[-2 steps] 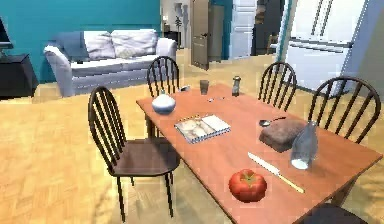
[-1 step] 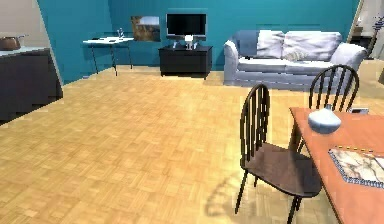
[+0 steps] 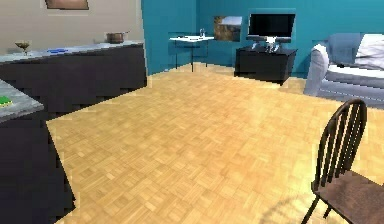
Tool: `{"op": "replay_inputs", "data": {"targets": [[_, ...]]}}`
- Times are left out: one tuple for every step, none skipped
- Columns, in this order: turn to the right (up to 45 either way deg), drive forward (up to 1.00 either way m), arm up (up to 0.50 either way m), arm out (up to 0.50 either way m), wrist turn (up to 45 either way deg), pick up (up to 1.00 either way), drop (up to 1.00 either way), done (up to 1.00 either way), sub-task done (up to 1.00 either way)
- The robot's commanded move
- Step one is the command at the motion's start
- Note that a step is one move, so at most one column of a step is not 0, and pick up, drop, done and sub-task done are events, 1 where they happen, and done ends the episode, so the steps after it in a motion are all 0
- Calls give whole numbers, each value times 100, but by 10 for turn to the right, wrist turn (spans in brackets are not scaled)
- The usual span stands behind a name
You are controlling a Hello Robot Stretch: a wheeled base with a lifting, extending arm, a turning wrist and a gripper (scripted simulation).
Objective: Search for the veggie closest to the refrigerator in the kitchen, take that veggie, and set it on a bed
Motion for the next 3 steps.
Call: {"op": "replay_inputs", "data": {"targets": [[0, 0, 50, 0, 0, 0, 0, 0, 0], [0, 0, 38, 0, 0, 0, 0, 0, 0], [0, 0, 0, 30, 0, 0, 0, 0, 0]]}}
